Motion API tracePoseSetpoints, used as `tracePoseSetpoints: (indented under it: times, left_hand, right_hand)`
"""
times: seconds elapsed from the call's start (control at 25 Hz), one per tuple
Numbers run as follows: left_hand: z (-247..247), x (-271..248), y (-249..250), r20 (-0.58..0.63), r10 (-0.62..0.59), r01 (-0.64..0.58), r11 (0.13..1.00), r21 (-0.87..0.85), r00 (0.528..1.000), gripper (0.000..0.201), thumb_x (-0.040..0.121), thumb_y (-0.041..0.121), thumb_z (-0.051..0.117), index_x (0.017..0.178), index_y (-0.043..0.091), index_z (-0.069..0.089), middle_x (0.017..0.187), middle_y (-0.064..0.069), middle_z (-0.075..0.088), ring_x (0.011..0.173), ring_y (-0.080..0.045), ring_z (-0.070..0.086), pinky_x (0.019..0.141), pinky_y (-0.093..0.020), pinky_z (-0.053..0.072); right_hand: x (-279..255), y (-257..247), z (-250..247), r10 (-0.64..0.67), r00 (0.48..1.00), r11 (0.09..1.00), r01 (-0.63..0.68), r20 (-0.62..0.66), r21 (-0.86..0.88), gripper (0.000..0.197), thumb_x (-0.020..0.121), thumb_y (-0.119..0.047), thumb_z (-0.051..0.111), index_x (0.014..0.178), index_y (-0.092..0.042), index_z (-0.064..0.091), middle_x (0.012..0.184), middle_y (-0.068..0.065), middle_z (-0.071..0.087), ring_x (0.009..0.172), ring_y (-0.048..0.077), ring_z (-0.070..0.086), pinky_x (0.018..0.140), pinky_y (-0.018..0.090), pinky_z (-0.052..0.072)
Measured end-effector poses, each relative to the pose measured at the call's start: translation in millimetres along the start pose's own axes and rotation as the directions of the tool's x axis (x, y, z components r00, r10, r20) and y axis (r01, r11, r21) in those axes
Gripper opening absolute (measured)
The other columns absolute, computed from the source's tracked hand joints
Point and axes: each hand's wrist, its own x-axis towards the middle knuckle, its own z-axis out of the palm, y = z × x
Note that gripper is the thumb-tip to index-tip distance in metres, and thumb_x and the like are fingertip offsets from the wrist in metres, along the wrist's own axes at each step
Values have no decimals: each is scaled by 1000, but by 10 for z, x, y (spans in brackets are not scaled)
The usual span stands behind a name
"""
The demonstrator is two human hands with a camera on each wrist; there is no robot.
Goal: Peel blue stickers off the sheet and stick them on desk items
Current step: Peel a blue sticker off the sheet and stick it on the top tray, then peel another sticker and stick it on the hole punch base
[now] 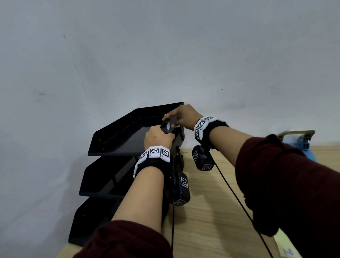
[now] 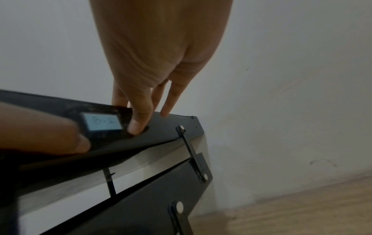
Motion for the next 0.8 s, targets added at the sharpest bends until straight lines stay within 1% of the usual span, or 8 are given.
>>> tracePoseSetpoints:
  times: [0.08, 0.24, 0.32, 0.4, 0.48, 0.52, 0.64, 0.8]
  left_hand:
    - [-19, -22, 22, 24, -2, 2, 1000, 8, 1000, 29, 75, 20, 65, 101, 10, 70, 94, -14, 73, 90, -33, 68, 68, -29, 48]
    - [-52, -48, 68, 32, -37, 40, 996, -77, 999, 65, 76, 22, 70, 134, 9, 44, 126, -14, 62, 117, -33, 58, 94, -36, 47]
    - [-75, -84, 127, -38, -2, 0, 998, -55, 999, 67, 78, 24, 68, 136, 5, 40, 131, -15, 56, 126, -34, 49, 101, -39, 41]
    - [-102, -193, 203, -163, 83, -76, 996, 53, 983, 57, 81, 21, 62, 132, 5, 44, 132, -15, 53, 128, -34, 42, 103, -41, 36]
    - [-109, -373, 306, -244, 203, -175, 976, 130, 948, 47, 81, 16, 57, 126, 7, 50, 130, -15, 50, 128, -34, 39, 102, -41, 34]
    - [-96, -485, 363, -242, 256, -224, 963, 150, 936, 43, 80, 14, 55, 123, 9, 53, 129, -15, 50, 127, -33, 39, 102, -40, 33]
    - [29, -793, 486, -74, 349, -330, 923, 198, 934, 35, 82, 13, 52, 116, 14, 60, 125, -12, 51, 124, -31, 40, 100, -37, 32]
    - [322, -1174, 584, 268, 295, -347, 922, 173, 917, 29, 86, 20, 53, 111, 20, 67, 123, -9, 59, 125, -30, 42, 100, -38, 37]
  right_hand:
    - [-148, -36, 18, -8, 1000, 990, 6, -11, -138, 57, 78, 7, 63, 131, -14, 58, 133, 8, 61, 123, 21, 56, 89, 13, 39]
    - [-475, -91, -95, 55, 998, 980, -57, -19, -191, 57, 81, 2, 57, 135, -16, 51, 133, 11, 58, 106, 28, 62, 78, 24, 43]
    - [-619, -123, -196, 128, 992, 968, -123, 7, -219, 52, 80, 3, 56, 130, -15, 54, 133, 11, 56, 103, 29, 63, 80, 29, 47]
    - [-765, -149, -291, 194, 980, 944, -174, 44, -281, 47, 80, 2, 57, 124, -15, 59, 130, 12, 58, 105, 28, 62, 85, 33, 51]
    - [-928, -187, -387, 252, 964, 909, -204, 88, -365, 40, 81, -1, 61, 118, -15, 65, 125, 10, 62, 107, 25, 61, 87, 32, 50]
    - [-1024, -216, -440, 289, 951, 890, -226, 106, -396, 36, 82, -2, 62, 116, -14, 67, 121, 9, 64, 106, 24, 62, 84, 29, 50]
    - [-1352, -258, -602, 420, 891, 862, -334, 171, -381, 30, 83, -3, 61, 109, -11, 72, 97, 9, 68, 88, 19, 64, 60, 19, 48]
    - [-1844, -163, -767, 519, 835, 820, -427, 181, -381, 26, 83, -5, 59, 103, -12, 75, 89, 3, 69, 83, 15, 66, 59, 17, 49]
